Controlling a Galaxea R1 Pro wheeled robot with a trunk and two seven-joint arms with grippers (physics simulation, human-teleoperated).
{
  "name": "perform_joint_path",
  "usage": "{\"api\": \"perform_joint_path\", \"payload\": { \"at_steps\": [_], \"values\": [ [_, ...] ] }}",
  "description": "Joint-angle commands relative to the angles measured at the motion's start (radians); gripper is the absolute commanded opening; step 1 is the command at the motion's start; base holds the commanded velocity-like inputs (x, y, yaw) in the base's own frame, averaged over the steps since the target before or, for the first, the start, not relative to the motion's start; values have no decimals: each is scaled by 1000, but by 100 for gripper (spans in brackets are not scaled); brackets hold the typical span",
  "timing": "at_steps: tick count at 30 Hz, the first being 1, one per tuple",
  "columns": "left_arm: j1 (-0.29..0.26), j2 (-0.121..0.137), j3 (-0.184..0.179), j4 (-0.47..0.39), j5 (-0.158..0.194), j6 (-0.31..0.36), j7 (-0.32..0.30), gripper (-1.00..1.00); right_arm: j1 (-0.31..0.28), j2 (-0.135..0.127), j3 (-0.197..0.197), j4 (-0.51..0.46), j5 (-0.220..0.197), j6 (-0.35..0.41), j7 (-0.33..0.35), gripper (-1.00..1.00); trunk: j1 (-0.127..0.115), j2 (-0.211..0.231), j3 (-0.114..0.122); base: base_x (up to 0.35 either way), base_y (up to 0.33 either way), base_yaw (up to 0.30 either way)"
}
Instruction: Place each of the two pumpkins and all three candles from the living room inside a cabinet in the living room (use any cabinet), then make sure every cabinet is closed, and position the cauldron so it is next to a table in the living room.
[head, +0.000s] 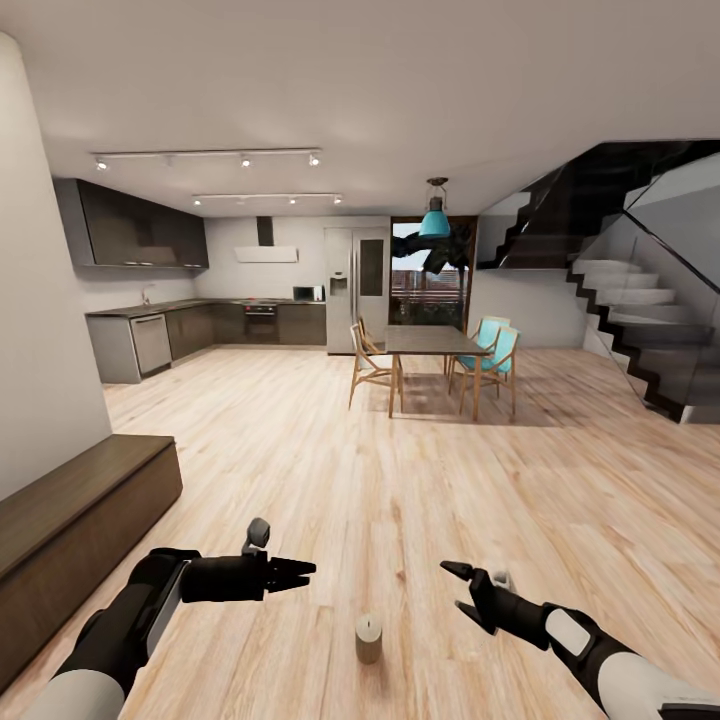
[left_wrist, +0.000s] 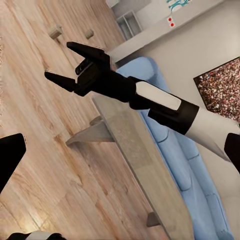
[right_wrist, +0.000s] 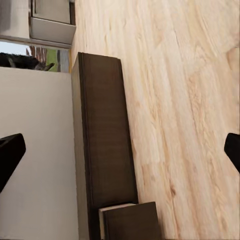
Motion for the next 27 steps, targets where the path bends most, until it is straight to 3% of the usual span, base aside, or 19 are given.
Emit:
{"api": "perform_joint_path", "payload": {
  "at_steps": [1, 2, 7, 8, 10, 11, 14, 16, 18, 21, 22, 24, 27],
  "values": [
    [-1, 0, 1, 0, 1, 11, 11, 100, -1, 0, 2, -5, -5, 2, -36, 100, 0, -1, -1, 2, 0, 0],
    [-1, -1, 2, 0, 2, 11, 55, 100, -1, -1, 4, -10, -3, -1, -99, 100, 0, -1, -1, 0, 0, 0],
    [-1, -8, 4, -1, 4, 11, 239, 100, -1, -3, 7, -15, 4, -11, -278, 100, 0, -1, -1, 0, 0, 0],
    [-1, -10, 5, -3, 6, 11, 305, 100, -1, -3, 7, -16, 5, -19, -367, 100, 0, -1, -1, 0, 0, 0],
    [-1, -11, 5, -4, 8, 11, 368, 100, -1, -4, 7, -21, 7, -32, -484, 100, 0, -1, -1, 0, 0, 0],
    [-1, -11, 5, -6, 9, 11, 409, 100, -1, -6, 7, -37, 8, -43, -575, 100, 0, -1, -1, 0, 0, 0],
    [-1, -17, 6, -12, 11, 10, 529, 100, -1, -5, 10, -162, 10, -71, -831, 100, 0, -1, -1, 0, 0, 0],
    [-2, -27, 6, -14, 12, 10, 599, 100, -1, -4, 12, -221, 14, -94, -927, 100, 0, -1, -1, 0, 0, 0],
    [-2, -55, 7, -9, 12, 10, 721, 100, -2, -2, 21, -259, 37, -142, -1019, 100, 0, -1, -1, 0, 0, 0],
    [-3, -108, 25, -11, 17, 9, 956, 100, -2, -1, 34, -277, 98, -186, -1111, 100, 0, -1, -1, 0, 0, 0],
    [-3, -116, 30, -11, 19, 9, 992, 100, -2, -1, 34, -278, 104, -188, -1119, 100, 0, -1, -1, 0, 0, 0],
    [-3, -144, 57, -10, 24, -5, 1134, 100, -2, -1, 38, -281, 122, -196, -1136, 100, 0, -1, -1, 0, 0, 0],
    [-3, -159, 66, -4, 25, -43, 1215, 100, -2, 1, 43, -282, 131, -198, -1139, 100, 0, -1, -1, 0, 0, 0]
  ]
}}
